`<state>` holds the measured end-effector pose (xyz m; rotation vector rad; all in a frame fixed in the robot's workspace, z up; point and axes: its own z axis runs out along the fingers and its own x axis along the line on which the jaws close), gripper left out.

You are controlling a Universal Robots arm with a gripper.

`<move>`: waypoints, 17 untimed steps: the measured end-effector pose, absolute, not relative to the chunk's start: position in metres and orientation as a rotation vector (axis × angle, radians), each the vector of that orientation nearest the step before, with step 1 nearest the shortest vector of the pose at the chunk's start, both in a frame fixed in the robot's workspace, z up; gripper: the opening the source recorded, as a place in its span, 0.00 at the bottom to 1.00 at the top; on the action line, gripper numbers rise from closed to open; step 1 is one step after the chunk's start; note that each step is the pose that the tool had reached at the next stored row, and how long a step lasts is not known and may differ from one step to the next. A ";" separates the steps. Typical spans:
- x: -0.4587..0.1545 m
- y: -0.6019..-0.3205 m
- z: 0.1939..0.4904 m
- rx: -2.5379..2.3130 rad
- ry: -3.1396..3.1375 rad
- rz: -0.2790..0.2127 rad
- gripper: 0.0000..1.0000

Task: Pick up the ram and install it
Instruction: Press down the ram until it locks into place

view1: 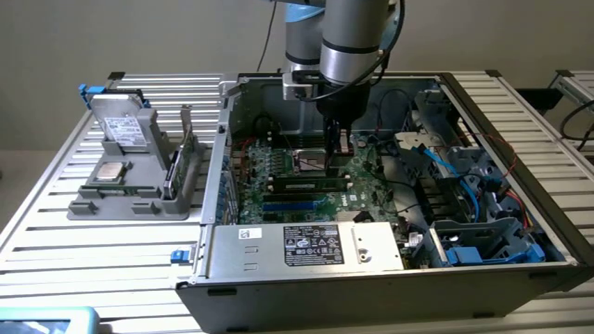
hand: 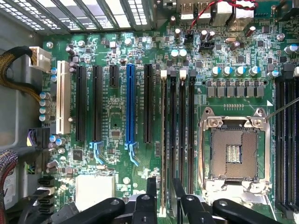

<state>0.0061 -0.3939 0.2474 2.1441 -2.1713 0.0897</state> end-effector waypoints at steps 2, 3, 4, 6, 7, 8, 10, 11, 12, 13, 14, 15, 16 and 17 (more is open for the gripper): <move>0.006 -0.394 0.247 2.144 -2.171 0.090 0.27; 0.006 -0.394 0.247 2.144 -2.171 0.090 0.25; 0.006 -0.394 0.247 2.144 -2.171 0.090 0.18; 0.006 -0.394 0.247 2.144 -2.171 0.090 0.12; 0.006 -0.394 0.247 2.144 -2.171 0.090 0.11; 0.006 -0.394 0.247 2.144 -2.171 0.090 0.11; 0.006 -0.394 0.246 2.145 -2.173 0.093 0.11; 0.006 -0.393 0.246 2.147 -2.175 0.102 0.11; 0.006 -0.393 0.245 2.148 -2.177 0.110 0.11; 0.006 -0.393 0.244 2.149 -2.179 0.116 0.11; 0.006 -0.392 0.244 2.150 -2.180 0.122 0.11; 0.006 -0.392 0.243 2.150 -2.180 0.130 0.11; 0.006 -0.391 0.242 2.149 -2.179 0.136 0.11; 0.006 -0.390 0.242 2.146 -2.177 0.142 0.11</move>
